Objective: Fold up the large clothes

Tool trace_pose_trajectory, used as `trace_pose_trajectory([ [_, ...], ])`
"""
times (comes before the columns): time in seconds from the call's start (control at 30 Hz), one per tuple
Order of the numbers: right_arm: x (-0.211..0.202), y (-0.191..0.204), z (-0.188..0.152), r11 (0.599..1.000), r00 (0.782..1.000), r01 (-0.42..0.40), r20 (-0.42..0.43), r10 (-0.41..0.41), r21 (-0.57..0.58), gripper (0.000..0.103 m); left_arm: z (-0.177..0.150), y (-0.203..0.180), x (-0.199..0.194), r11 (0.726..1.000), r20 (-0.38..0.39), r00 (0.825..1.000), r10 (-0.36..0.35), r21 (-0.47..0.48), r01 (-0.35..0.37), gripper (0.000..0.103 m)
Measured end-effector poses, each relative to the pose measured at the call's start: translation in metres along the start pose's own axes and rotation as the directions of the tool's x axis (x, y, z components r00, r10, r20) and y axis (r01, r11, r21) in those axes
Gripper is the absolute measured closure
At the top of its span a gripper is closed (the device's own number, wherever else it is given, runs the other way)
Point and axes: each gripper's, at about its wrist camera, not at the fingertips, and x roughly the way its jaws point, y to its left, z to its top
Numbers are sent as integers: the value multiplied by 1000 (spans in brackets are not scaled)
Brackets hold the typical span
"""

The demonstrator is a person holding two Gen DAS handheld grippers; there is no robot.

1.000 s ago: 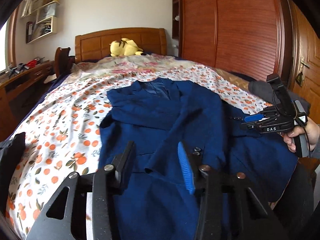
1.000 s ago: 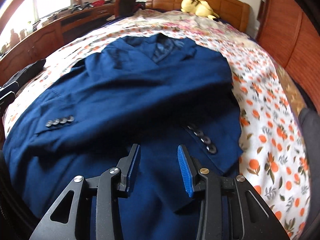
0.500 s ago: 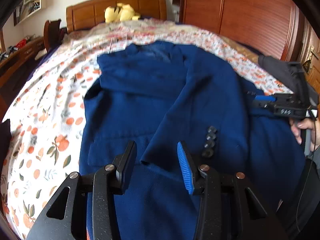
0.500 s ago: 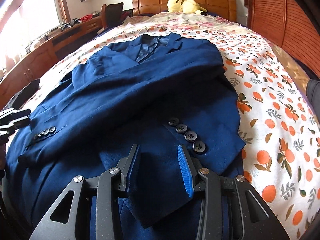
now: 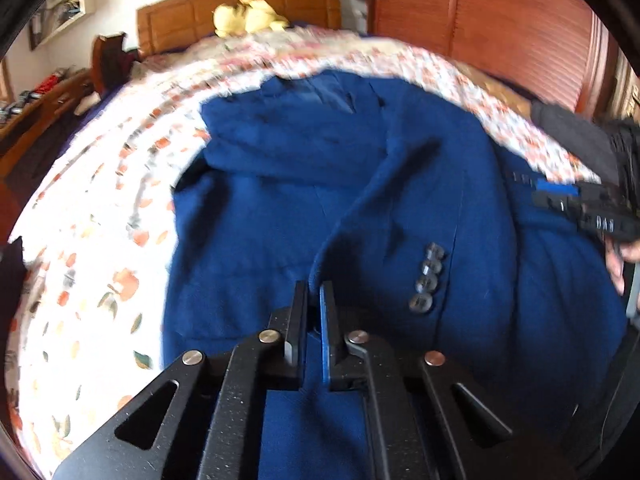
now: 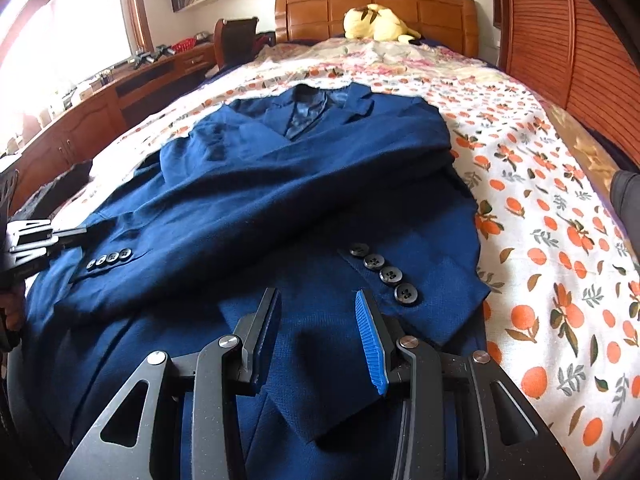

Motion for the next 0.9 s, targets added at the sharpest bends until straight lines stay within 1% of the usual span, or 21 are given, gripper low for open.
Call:
trace_pose_trajectory([
  [0.13,4,-5,-3,1000,1000,17,-7,-16,22,63,15,11,-22,999,76,997,33,-42,-30,97],
  [0.2,6,-6,-4,999,1000,25,-11,-25,28,63,20,12,-30,997,98,993,60,-42,-57,97],
  [0.3,4,-4,-4,999,999,43,1,-43,21,63,21,12,-38,998,114,992,54,-44,-49,97],
  [0.4,4,-2,-4,999,999,50,0,-50,12,63,15,12,-45,996,134,988,82,-30,-79,95],
  [0.43,5,-1,-4,999,999,49,-2,-49,9,63,14,12,-47,995,146,984,104,-23,-102,92],
  [0.47,5,0,-4,999,999,49,-4,-49,5,63,10,13,-51,993,161,980,117,-20,-116,80],
  [0.5,5,1,-4,999,999,50,-5,-50,2,63,6,14,-55,994,171,979,112,-23,-110,72],
  [0.53,5,1,-4,999,999,50,-5,-50,-2,63,2,17,-58,995,178,979,101,-32,-97,59],
  [0.57,6,2,-4,999,999,51,-5,-51,-6,63,-2,20,-60,994,175,979,106,-41,-100,51],
  [0.6,6,2,-4,999,999,51,-5,-51,-10,63,-6,23,-61,993,166,980,111,-49,-105,46],
  [0.63,6,3,-4,999,999,51,-6,-51,-14,63,-9,24,-62,993,163,980,109,-55,-102,32],
  [0.67,6,3,-4,999,999,50,-6,-50,-17,63,-14,28,-63,993,161,981,105,-66,-96,22],
  [0.8,7,2,-5,999,999,48,-9,-48,-18,63,-31,35,-67,990,144,983,115,-101,-101,21],
  [0.9,9,0,-6,999,999,49,-8,-49,-10,63,-43,37,-71,988,132,983,127,-108,-113,21],
])
